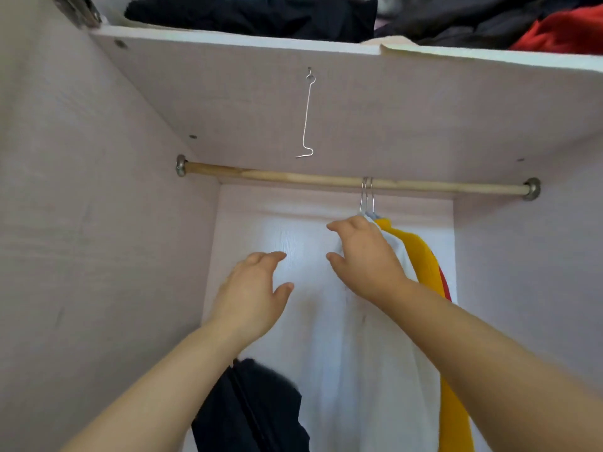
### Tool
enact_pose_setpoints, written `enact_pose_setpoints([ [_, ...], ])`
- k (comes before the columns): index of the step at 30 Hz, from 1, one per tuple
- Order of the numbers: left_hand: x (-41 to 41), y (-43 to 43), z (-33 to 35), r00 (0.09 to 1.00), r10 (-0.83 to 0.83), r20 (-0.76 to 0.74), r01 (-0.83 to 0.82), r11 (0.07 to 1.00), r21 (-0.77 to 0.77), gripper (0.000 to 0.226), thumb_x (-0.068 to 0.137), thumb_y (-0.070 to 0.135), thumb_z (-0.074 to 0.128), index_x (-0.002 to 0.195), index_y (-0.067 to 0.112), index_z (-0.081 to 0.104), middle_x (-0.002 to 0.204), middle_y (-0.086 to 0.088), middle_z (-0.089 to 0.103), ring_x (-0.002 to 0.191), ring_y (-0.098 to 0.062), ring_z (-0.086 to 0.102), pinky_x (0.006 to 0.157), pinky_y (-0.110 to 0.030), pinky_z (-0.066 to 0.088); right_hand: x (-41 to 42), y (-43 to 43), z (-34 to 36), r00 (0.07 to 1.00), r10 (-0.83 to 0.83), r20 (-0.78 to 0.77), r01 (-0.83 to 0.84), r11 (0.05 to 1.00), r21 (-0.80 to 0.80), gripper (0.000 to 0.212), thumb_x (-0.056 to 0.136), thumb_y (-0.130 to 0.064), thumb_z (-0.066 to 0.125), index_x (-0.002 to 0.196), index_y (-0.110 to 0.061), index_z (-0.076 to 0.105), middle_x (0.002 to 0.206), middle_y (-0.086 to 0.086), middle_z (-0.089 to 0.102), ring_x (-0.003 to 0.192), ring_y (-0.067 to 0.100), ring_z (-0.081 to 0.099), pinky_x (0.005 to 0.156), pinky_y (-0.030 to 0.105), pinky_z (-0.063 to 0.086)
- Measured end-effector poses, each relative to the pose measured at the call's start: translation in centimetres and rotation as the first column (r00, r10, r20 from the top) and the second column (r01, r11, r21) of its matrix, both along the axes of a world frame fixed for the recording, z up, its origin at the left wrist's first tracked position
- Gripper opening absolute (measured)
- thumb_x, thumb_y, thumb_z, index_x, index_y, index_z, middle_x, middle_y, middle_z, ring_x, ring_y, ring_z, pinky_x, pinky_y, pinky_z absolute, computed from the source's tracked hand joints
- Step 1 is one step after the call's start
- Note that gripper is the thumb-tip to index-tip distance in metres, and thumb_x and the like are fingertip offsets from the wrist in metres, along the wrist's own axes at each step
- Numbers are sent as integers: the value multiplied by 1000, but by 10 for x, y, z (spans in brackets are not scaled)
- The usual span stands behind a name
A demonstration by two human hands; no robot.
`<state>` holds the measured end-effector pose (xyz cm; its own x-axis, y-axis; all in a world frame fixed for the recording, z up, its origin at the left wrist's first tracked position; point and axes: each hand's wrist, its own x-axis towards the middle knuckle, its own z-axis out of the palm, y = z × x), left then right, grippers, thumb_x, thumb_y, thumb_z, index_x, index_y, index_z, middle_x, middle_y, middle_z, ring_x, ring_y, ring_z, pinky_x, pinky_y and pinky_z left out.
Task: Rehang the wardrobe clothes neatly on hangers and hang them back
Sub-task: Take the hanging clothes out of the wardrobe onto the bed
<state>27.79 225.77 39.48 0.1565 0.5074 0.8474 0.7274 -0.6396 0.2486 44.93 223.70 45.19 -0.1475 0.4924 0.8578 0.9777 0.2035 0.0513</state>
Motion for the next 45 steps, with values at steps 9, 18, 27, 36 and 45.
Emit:
enact_pose_setpoints([
  [9, 15, 89, 23, 998, -54, -39, 57, 995, 82, 52, 91, 36, 51, 139, 27, 35, 139, 4, 41, 129, -16, 37, 106, -33, 32, 48, 72, 28, 976, -216, -10, 215, 967, 137, 47, 91, -31, 52, 135, -18, 44, 134, 6, 44, 122, 26, 41, 103, 34, 30],
  [18, 29, 120, 21, 996, -16, -91, 22, 997, 73, 54, 91, 37, 49, 141, 29, 30, 142, 6, 37, 130, -15, 34, 107, -32, 30, 113, 111, 35, 946, -308, -97, 321, 930, 180, 46, 91, -41, 49, 132, -23, 45, 132, 4, 48, 118, 31, 44, 94, 40, 34],
  [27, 40, 119, 44, 994, 67, -89, -54, 990, 132, 54, 90, 36, 50, 140, 28, 31, 141, 6, 38, 130, -15, 34, 106, -35, 31, 130, 143, 54, 988, -122, -97, 148, 931, 334, 28, 88, -29, 58, 115, -24, 64, 112, 2, 61, 107, 27, 48, 84, 36, 38],
  [36, 38, 99, 63, 990, 90, 105, -117, 951, 288, 50, 90, 30, 51, 137, 20, 39, 136, -2, 45, 126, -21, 40, 101, -38, 36, 90, 134, 69, 993, 115, 34, -116, 856, 503, 30, 87, -26, 61, 116, -25, 64, 107, 0, 62, 103, 25, 49, 72, 32, 43],
  [45, -13, 66, -44, 947, 133, 291, -204, 952, 228, 39, 90, 30, 55, 128, 28, 51, 108, 11, 58, 100, -5, 50, 84, -19, 37, -6, 120, -50, 873, 430, 230, -486, 723, 491, 26, 77, -24, 64, 102, -25, 71, 88, -3, 66, 77, 24, 59, 58, 26, 48],
])
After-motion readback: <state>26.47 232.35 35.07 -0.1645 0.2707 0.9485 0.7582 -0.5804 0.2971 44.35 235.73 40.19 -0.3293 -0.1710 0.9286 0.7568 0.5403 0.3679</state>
